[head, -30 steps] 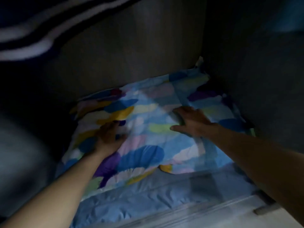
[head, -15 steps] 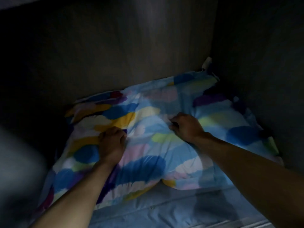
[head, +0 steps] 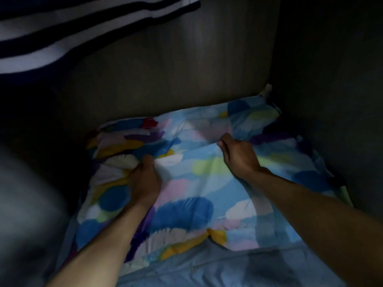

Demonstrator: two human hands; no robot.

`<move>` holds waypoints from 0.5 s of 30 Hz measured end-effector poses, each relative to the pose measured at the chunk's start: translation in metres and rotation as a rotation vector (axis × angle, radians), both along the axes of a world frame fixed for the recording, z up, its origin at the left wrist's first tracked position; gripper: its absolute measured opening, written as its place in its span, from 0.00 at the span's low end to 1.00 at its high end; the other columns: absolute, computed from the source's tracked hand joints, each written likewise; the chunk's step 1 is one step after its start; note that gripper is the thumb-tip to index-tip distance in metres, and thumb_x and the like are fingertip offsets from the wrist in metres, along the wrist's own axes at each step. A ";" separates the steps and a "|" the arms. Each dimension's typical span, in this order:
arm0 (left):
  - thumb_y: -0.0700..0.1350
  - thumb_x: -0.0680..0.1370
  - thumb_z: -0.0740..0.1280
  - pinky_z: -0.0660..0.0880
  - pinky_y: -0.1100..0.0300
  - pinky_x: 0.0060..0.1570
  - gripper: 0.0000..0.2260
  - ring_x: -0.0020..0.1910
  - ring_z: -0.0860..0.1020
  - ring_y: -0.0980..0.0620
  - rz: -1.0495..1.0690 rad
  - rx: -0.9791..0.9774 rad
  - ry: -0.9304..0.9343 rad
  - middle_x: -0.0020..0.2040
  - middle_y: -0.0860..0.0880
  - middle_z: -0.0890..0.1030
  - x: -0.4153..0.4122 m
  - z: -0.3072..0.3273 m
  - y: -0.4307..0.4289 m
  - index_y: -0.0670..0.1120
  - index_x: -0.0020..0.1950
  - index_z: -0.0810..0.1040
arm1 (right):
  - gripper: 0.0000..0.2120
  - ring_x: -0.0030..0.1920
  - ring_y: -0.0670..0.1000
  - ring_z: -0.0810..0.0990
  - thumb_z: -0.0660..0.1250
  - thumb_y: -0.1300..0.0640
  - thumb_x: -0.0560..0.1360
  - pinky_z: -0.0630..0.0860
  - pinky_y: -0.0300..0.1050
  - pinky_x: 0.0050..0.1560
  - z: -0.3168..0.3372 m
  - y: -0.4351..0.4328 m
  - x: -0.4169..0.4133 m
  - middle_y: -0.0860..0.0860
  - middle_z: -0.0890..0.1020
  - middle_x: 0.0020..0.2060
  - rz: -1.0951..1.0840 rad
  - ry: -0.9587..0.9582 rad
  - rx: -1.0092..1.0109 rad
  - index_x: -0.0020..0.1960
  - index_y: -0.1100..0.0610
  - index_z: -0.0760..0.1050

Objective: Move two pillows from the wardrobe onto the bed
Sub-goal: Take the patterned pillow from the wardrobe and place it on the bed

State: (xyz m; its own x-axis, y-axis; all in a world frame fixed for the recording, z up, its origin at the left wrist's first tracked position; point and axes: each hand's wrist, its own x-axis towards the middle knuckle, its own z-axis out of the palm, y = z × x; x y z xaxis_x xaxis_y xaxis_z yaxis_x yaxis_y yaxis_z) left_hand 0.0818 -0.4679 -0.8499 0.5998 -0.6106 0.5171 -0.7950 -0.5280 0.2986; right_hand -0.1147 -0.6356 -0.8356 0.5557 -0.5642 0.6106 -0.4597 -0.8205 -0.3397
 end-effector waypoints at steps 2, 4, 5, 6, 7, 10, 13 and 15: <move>0.39 0.77 0.61 0.74 0.48 0.33 0.06 0.37 0.80 0.33 -0.046 0.108 0.001 0.40 0.32 0.82 -0.001 -0.006 0.003 0.39 0.52 0.71 | 0.10 0.30 0.65 0.77 0.58 0.56 0.80 0.68 0.51 0.30 -0.009 0.001 -0.001 0.63 0.79 0.30 -0.046 0.075 0.028 0.47 0.62 0.71; 0.42 0.78 0.59 0.74 0.48 0.33 0.08 0.36 0.80 0.35 -0.104 0.178 -0.041 0.39 0.34 0.82 0.001 -0.009 0.008 0.39 0.54 0.71 | 0.10 0.34 0.65 0.80 0.57 0.53 0.80 0.72 0.53 0.33 -0.017 0.004 -0.003 0.62 0.82 0.33 -0.069 0.168 0.033 0.48 0.59 0.71; 0.45 0.79 0.59 0.74 0.49 0.32 0.10 0.35 0.80 0.35 -0.149 0.188 -0.061 0.38 0.35 0.83 0.000 -0.009 0.011 0.40 0.54 0.71 | 0.11 0.36 0.64 0.81 0.56 0.50 0.79 0.74 0.53 0.35 -0.020 0.006 -0.005 0.60 0.83 0.34 -0.056 0.189 0.016 0.49 0.56 0.72; 0.50 0.78 0.59 0.74 0.51 0.31 0.13 0.34 0.81 0.36 -0.204 0.196 -0.075 0.37 0.36 0.83 -0.001 -0.008 0.015 0.41 0.53 0.71 | 0.12 0.37 0.62 0.82 0.56 0.46 0.79 0.74 0.51 0.36 -0.021 0.007 -0.008 0.57 0.84 0.35 -0.032 0.199 -0.002 0.49 0.53 0.73; 0.55 0.77 0.61 0.74 0.53 0.30 0.15 0.34 0.81 0.37 -0.261 0.201 -0.082 0.36 0.38 0.83 -0.003 -0.007 0.020 0.43 0.51 0.72 | 0.16 0.39 0.60 0.82 0.55 0.40 0.77 0.74 0.48 0.36 -0.020 0.007 -0.012 0.54 0.84 0.35 -0.005 0.204 -0.015 0.49 0.51 0.73; 0.63 0.70 0.67 0.73 0.58 0.30 0.20 0.36 0.81 0.40 -0.354 0.241 -0.114 0.36 0.43 0.83 -0.007 -0.004 0.034 0.47 0.49 0.72 | 0.31 0.38 0.53 0.82 0.51 0.23 0.67 0.69 0.43 0.35 -0.014 0.008 -0.023 0.49 0.82 0.31 0.090 0.265 -0.014 0.50 0.47 0.71; 0.62 0.72 0.65 0.76 0.57 0.32 0.21 0.38 0.82 0.41 -0.398 0.296 -0.222 0.39 0.43 0.84 -0.007 -0.003 0.039 0.46 0.51 0.76 | 0.32 0.39 0.55 0.82 0.53 0.22 0.64 0.71 0.44 0.36 -0.014 0.012 -0.031 0.51 0.84 0.35 0.148 0.386 -0.095 0.50 0.47 0.71; 0.62 0.75 0.56 0.77 0.56 0.31 0.22 0.36 0.83 0.42 -0.408 0.320 -0.281 0.39 0.43 0.85 -0.010 0.003 0.040 0.47 0.52 0.79 | 0.27 0.39 0.56 0.82 0.55 0.27 0.69 0.71 0.45 0.35 -0.014 0.017 -0.031 0.52 0.84 0.36 0.153 0.425 -0.170 0.49 0.49 0.74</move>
